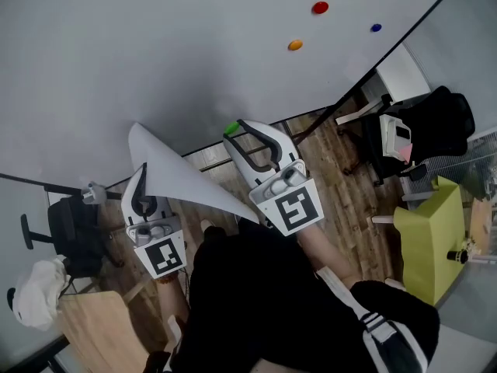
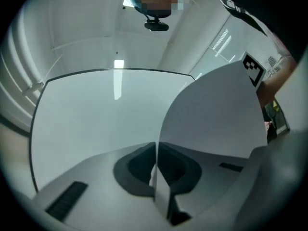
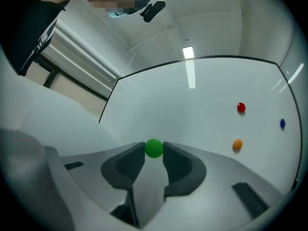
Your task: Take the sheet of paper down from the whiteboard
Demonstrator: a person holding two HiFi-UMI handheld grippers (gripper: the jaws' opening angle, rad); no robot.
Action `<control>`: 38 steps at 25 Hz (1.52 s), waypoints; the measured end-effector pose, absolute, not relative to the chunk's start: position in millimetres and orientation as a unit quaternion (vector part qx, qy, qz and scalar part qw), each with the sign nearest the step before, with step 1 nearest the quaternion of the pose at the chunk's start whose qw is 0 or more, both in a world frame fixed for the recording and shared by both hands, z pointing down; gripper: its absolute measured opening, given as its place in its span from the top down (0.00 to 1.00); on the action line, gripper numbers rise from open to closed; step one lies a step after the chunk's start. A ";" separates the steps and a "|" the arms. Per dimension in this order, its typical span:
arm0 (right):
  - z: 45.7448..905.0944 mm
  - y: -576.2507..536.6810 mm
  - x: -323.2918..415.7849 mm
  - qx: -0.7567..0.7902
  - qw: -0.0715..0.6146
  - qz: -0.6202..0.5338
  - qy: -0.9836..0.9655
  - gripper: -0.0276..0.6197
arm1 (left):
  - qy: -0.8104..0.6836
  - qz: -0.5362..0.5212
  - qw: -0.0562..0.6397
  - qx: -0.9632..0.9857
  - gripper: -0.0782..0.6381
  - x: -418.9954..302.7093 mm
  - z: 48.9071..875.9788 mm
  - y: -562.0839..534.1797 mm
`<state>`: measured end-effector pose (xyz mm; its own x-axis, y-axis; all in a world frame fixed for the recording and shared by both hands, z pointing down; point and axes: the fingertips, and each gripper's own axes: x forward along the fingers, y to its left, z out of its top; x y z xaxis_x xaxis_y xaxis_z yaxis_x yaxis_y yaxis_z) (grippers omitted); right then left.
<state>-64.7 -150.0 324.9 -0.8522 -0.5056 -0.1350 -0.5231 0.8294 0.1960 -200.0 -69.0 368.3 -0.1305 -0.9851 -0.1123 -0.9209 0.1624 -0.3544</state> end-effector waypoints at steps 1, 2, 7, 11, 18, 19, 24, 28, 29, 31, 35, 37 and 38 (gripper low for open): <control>326.6 -148.6 -66.3 -0.267 0.036 0.113 0.956 0.78 | 0.728 -0.127 0.171 -0.652 0.88 -191.6 369.6 -73.7; 328.0 -148.1 -67.4 -0.266 0.034 0.111 0.957 0.78 | 0.709 -0.155 0.183 -0.664 0.88 -183.7 369.9 -79.3; 338.4 -150.7 -64.7 -0.271 0.022 0.106 0.957 0.78 | 0.702 -0.076 0.108 -0.700 0.88 -166.9 370.7 -103.2; 340.0 -154.7 -58.1 -0.284 0.019 0.107 0.953 0.78 | 0.697 -0.034 0.065 -0.713 0.88 -166.8 370.1 -113.3; 339.2 -157.9 -47.7 -0.298 0.019 0.109 0.948 0.78 | 0.693 -0.005 0.032 -0.720 0.88 -175.4 377.9 -121.3; 339.6 -157.9 -46.9 -0.300 0.017 0.110 0.947 0.78 | 0.694 -0.003 0.029 -0.720 0.88 -176.7 379.2 -121.9; 343.5 -159.6 -46.0 -0.302 0.010 0.116 0.946 0.78 | 0.694 -0.001 0.015 -0.720 0.88 -175.4 384.2 -127.3; 346.1 -161.3 -44.7 -0.300 0.006 0.114 0.947 0.78 | 0.694 -0.004 0.010 -0.720 0.88 -172.3 387.2 -129.7; 346.3 -162.0 -44.5 -0.300 0.006 0.114 0.947 0.78 | 0.693 -0.004 0.010 -0.721 0.88 -171.9 387.3 -130.4; 346.0 -163.7 -44.1 -0.301 0.007 0.114 0.947 0.78 | 0.693 -0.006 0.011 -0.721 0.88 -171.9 387.6 -131.6; 344.1 -165.1 -44.5 -0.303 0.008 0.113 0.946 0.78 | 0.694 -0.006 0.014 -0.720 0.88 -173.3 385.4 -131.9; 341.3 -164.6 -45.6 -0.304 0.012 0.115 0.946 0.78 | 0.693 -0.005 0.020 -0.721 0.88 -174.3 382.2 -131.5; 339.8 -164.3 -45.8 -0.305 0.014 0.116 0.945 0.78 | 0.693 -0.004 0.023 -0.721 0.88 -174.3 380.1 -131.7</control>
